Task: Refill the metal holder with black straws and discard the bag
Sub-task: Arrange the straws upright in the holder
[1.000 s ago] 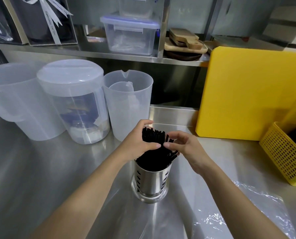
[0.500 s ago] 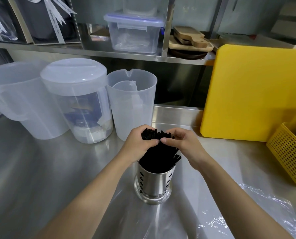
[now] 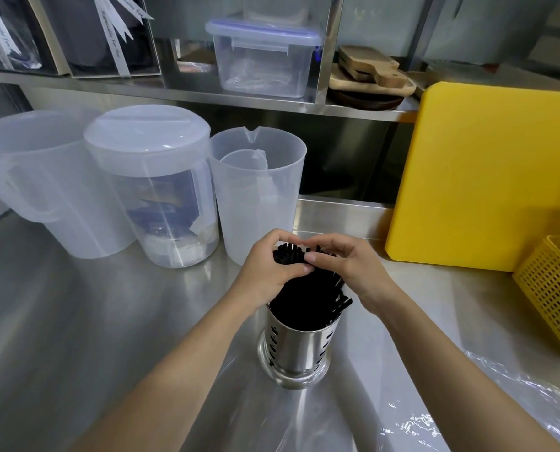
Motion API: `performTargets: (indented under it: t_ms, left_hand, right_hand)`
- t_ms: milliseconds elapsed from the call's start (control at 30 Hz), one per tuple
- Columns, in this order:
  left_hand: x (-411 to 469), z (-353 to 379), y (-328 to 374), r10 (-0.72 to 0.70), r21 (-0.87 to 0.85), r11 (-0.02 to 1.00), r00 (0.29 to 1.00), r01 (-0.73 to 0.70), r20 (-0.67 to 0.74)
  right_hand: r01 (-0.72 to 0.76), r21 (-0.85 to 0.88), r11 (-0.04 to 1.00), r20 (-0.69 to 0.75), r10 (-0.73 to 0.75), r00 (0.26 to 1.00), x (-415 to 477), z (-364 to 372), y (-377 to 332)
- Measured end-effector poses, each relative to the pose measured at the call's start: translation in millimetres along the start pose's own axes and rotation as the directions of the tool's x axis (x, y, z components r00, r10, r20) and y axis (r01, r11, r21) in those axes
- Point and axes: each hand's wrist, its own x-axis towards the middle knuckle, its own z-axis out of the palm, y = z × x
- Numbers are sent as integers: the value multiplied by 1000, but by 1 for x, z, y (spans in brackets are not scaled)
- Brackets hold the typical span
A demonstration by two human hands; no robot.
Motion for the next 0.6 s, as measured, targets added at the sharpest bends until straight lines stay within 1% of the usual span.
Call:
performTargets:
  t_ms: [100,233,300,400,467,533,600]
  left_hand:
    - [1,0,0,1,39,999,1000,-2,4]
    - [3,-5,8,59,49,997,995,-63,76]
    - [7,-8,15,93,27,995,991,-96,99]
    - [16,-15,32,158,69,984,983,-165,90]
    - [20,-20,46,204,54,976,975,-209,93]
    - [22,-23,58,241,6,970,966,-243,96]
    - [22,-24,66,272,-4,962,961,-272,56]
  right_hand:
    - [9,-5,1000,2,-9,1000,2,1,-1]
    - [28,-52,998,-26,-29,999,6,-1,-10]
    - [96,-48,994,-30,-97,995,10,-4,-24]
    - [214,-53,975,4,-214,977,15,-7,-49]
    - [269,-27,963,-6,-269,963,18,-8,-63]
    - [300,11,954,-28,-299,954,20,-9,-73]
    - [293,45,955,-21,-293,956,19,-10,-75]
